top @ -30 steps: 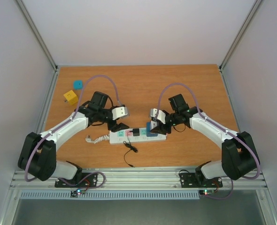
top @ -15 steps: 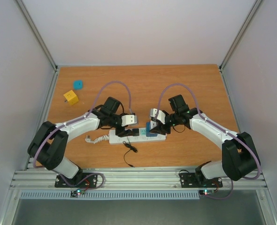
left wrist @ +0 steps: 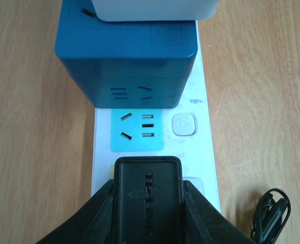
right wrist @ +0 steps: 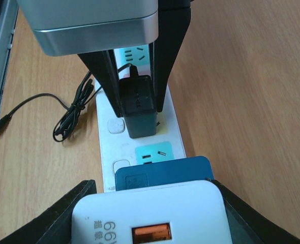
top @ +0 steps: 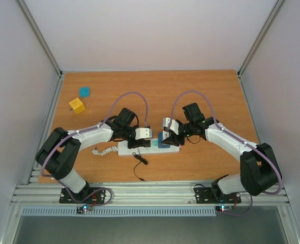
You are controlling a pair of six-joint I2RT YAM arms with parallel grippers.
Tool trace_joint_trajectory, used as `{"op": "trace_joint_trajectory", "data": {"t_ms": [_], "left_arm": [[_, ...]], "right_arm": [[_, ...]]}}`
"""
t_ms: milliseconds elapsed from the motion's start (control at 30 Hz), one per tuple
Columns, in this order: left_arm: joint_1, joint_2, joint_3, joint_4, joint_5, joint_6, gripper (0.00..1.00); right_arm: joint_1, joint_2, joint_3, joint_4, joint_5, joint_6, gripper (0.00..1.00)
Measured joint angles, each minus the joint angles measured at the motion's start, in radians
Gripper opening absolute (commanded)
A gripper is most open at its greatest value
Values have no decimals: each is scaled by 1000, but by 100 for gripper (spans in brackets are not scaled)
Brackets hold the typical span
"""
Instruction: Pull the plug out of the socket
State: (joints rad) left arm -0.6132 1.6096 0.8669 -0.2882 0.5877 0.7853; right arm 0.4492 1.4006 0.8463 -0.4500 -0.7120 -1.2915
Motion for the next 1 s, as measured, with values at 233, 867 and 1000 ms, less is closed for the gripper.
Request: {"op": "trace_joint_trajectory", "data": {"t_ms": [233,867,1000], "left_arm": [[-1,-36,-36,31,-22,-23,19],[6,-86,-44,26,-11,-104,17],[0,-126,-20,-5,23,-77,17]], "right_arm": [[3,5,-14,40,-4,0,24],[6,0,-45,101,-14,1,22],[6,0,-46,103,-14,1,22]]}}
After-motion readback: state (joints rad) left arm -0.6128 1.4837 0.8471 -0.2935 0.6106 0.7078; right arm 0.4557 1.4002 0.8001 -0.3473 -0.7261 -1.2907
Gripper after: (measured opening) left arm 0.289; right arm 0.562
